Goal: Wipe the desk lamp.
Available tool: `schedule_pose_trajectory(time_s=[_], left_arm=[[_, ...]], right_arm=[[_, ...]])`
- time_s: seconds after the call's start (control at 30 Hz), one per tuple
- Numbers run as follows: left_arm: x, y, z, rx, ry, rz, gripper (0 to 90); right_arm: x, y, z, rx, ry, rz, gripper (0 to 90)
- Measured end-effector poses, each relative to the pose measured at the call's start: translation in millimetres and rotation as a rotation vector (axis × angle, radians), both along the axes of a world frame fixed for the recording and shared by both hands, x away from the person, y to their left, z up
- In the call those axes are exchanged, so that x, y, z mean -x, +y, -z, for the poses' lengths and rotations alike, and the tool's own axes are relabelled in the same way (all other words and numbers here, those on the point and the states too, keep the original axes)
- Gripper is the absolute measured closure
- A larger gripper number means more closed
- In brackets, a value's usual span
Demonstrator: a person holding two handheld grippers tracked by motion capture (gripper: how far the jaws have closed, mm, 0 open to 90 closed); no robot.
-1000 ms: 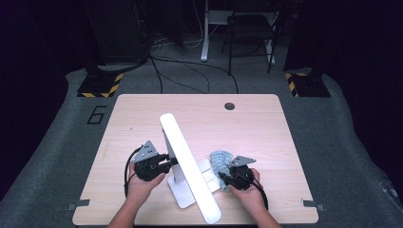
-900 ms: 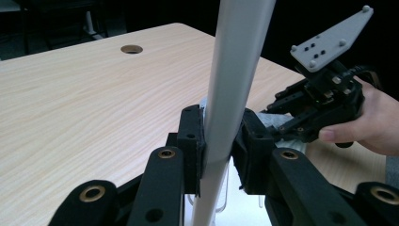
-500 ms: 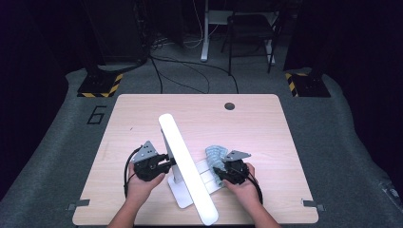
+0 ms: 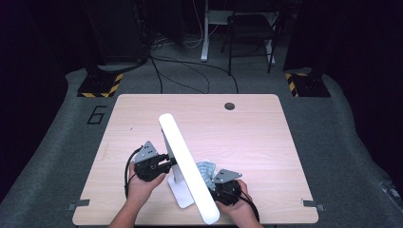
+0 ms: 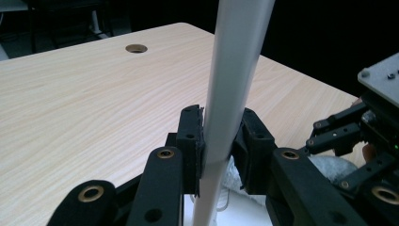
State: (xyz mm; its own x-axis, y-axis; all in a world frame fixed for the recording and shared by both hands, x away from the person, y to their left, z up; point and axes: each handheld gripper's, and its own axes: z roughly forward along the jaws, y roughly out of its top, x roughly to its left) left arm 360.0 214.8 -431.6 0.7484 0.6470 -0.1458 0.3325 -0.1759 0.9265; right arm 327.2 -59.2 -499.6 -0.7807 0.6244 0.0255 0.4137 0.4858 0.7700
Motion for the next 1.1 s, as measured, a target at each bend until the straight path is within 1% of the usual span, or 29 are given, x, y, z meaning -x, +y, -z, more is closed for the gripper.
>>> schedule_pose_trajectory(time_s=[0.03, 0.07, 0.1, 0.13, 0.17, 0.2, 0.23, 0.3, 0.33, 0.5, 0.53, 0.6, 0.63, 0.67, 0.7, 0.77, 0.8, 0.87, 0.9, 0.93, 1.0, 1.03, 1.07, 1.1], left_arm=[[0.1, 0.0, 0.1, 0.004, 0.005, 0.002, 73.6], [0.4, 0.0, 0.2, 0.005, 0.009, 0.003, 73.5], [0.7, -0.2, 0.3, 0.009, 0.012, 0.003, 73.5], [0.5, 0.1, 0.2, 0.006, 0.012, 0.005, 73.6], [0.3, 0.2, 0.0, 0.002, 0.011, 0.004, 73.7], [0.9, -1.0, 0.3, 0.014, 0.020, 0.002, 73.9], [-0.2, 0.1, -0.3, -0.007, 0.008, 0.011, 74.0], [-0.1, -1.3, 0.2, 0.000, 0.004, 0.008, 74.2], [-0.1, -1.7, 0.2, 0.002, 0.006, 0.010, 74.3], [0.6, -2.0, 0.5, 0.017, 0.023, 0.027, 72.9], [0.6, -2.0, 0.4, 0.015, 0.023, 0.032, 71.4], [1.6, -3.2, -0.2, 0.007, 0.020, 0.042, 71.1], [1.7, -2.8, -0.7, -0.008, 0.017, 0.055, 70.9], [2.7, -4.0, -0.7, -0.002, 0.022, 0.058, 70.2], [3.4, -5.0, -1.3, -0.014, 0.017, 0.068, 69.5], [4.0, -6.6, -1.6, -0.016, 0.016, 0.077, 67.4], [4.0, -7.1, -1.7, -0.018, 0.016, 0.082, 66.3], [4.7, -8.0, -2.8, -0.028, 0.030, 0.105, 64.3], [5.0, -9.3, -2.7, -0.025, 0.023, 0.105, 63.5], [5.9, -10.3, -2.8, -0.020, 0.029, 0.105, 62.5], [6.3, -10.7, -3.2, -0.021, 0.031, 0.117, 61.1], [6.8, -11.1, -3.4, -0.015, 0.034, 0.125, 60.0], [6.7, -10.5, -4.1, -0.022, 0.035, 0.140, 58.4], [7.4, -11.2, -4.2, -0.017, 0.036, 0.144, 57.7]], right_arm=[[1.4, 1.6, 1.0, 0.006, 0.009, 0.002, 62.0], [1.1, 2.1, 2.4, 0.011, 0.004, 0.001, 62.2], [0.3, 2.0, 3.7, 0.006, 0.001, 0.005, 62.3], [-0.8, 0.9, 4.3, 0.001, 0.006, 0.005, 62.4], [-2.6, 0.0, 5.1, -0.003, 0.001, 0.006, 62.5], [-3.9, -0.9, 5.8, -0.007, -0.003, 0.007, 62.7], [-6.0, -2.5, 6.8, -0.013, -0.008, 0.014, 62.7], [-9.0, -4.5, 7.8, -0.016, -0.011, 0.025, 62.9], [-11.6, -6.3, 7.9, -0.003, -0.025, 0.011, 62.9], [-19.7, -8.2, 8.1, 0.002, -0.025, 0.039, 63.0], [-23.2, -9.4, 8.4, 0.005, -0.037, 0.035, 63.0], [-26.6, -10.7, 8.9, -0.001, -0.038, 0.051, 62.9], [-28.6, -11.4, 9.1, 0.002, -0.046, 0.054, 62.9], [-30.2, -11.9, 9.2, 0.005, -0.050, 0.057, 63.0], [-31.6, -12.3, 9.5, 0.003, -0.052, 0.061, 62.9], [-35.0, -13.2, 9.5, 0.002, -0.048, 0.075, 62.9], [-37.7, -13.7, 9.7, 0.005, -0.060, 0.073, 62.9], [-39.4, -13.1, 9.8, -0.009, -0.038, 0.105, 62.9], [-40.8, -13.5, 9.9, -0.011, -0.036, 0.108, 62.9], [-43.9, -14.8, 9.9, -0.015, -0.031, 0.108, 62.9], [-46.6, -15.0, 9.9, -0.022, -0.025, 0.125, 62.9], [-49.1, -16.4, 10.1, -0.017, -0.034, 0.114, 62.9], [-50.3, -16.2, 9.9, -0.025, -0.021, 0.132, 62.9], [-51.2, -16.3, 9.9, -0.029, -0.020, 0.137, 62.9]])
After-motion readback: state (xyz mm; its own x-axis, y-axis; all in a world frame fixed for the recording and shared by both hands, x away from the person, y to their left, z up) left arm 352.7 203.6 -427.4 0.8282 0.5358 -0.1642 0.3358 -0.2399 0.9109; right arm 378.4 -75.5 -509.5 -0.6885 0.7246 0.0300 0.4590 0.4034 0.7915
